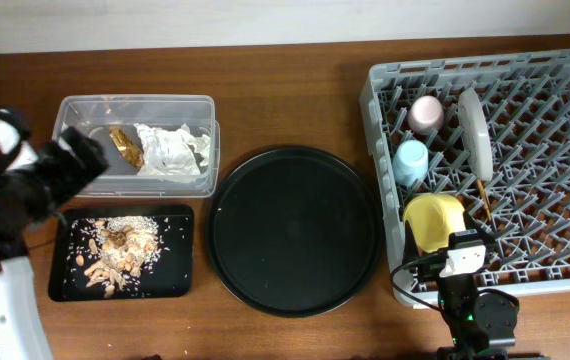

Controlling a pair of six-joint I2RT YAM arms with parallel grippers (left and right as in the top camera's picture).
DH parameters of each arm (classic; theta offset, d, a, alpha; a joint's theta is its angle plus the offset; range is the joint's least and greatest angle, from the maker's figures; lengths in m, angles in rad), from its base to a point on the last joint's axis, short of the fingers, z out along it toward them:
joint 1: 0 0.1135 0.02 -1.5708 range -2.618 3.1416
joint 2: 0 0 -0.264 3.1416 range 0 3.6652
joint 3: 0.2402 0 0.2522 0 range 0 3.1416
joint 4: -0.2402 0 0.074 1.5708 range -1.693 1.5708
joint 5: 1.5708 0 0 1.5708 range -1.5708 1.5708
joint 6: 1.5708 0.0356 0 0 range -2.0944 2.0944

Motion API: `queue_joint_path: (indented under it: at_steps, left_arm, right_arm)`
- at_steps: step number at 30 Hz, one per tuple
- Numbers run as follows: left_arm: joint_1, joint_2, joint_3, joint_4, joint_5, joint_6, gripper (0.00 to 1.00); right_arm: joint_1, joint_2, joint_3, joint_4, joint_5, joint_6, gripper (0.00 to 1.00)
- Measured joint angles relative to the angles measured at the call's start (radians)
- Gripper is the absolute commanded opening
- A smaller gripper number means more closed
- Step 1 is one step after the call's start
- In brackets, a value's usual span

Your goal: Sort waste into correct bins and load items into the dishwasher rack

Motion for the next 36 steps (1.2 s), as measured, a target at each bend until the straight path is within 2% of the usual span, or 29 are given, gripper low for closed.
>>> queue_joint_path:
  at_steps: [5, 9, 11, 13, 14, 20, 22, 23, 27, 29, 33, 36]
  left_arm:
    - [-0.339, -0.219, -0.006, 0.002, 0.009, 0.000, 0.99]
    - [-0.393, -0.405, -0.157, 0.011, 0.004, 0.000, 0.99]
    - [-0.393, -0.498, -0.302, 0.015, -0.021, 0.000, 0.99]
    - [-0.393, -0.602, -0.485, 0.118, -0.061, 0.000, 0.99]
    - [-0.393, -0.642, -0.555, 0.208, -0.070, 0.000, 0.99]
    - [-0.393, -0.975, -1.157, 1.162, -0.101, 0.000, 0.99]
    - [-0.390, -1.043, -1.314, 1.408, -0.105, 0.000, 0.99]
    - [-0.386, -1.091, -1.398, 1.464, -0.105, 0.000, 0.99]
    - [-0.354, -1.225, -1.581, 1.489, -0.129, 0.000, 0.99]
    - [-0.354, -1.252, -1.598, 1.475, -0.168, 0.000, 0.99]
    - [-0.354, -1.259, -1.631, 1.250, -0.283, 0.034, 0.99]
    - [-0.354, -1.259, -1.640, 1.205, -0.317, 0.160, 0.99]
  right_arm:
    - [0.000, 0.000, 0.000, 0.000, 0.000, 0.000, 0.99]
    - [0.000, 0.000, 0.000, 0.001, -0.003, 0.000, 0.99]
    - [0.000, 0.000, 0.000, 0.000, -0.005, 0.000, 0.98]
    - [0.000, 0.000, 0.000, 0.000, -0.008, 0.000, 0.99]
    - [0.000, 0.000, 0.000, 0.002, -0.008, 0.000, 0.99]
    - [0.000, 0.000, 0.000, 0.000, -0.008, 0.000, 0.99]
    - [0.000, 0.000, 0.000, 0.000, -0.008, 0.000, 0.99]
    - [0.000, -0.001, 0.000, 0.000, -0.008, 0.000, 0.98]
    - [0.000, -0.001, 0.000, 0.000, -0.008, 0.000, 0.99]
    - [0.000, -0.001, 0.000, 0.000, -0.008, 0.000, 0.99]
    - [0.000, -0.001, 0.000, 0.000, -0.008, -0.001, 0.99]
    - [0.000, -0.001, 0.000, 0.000, -0.008, 0.000, 0.99]
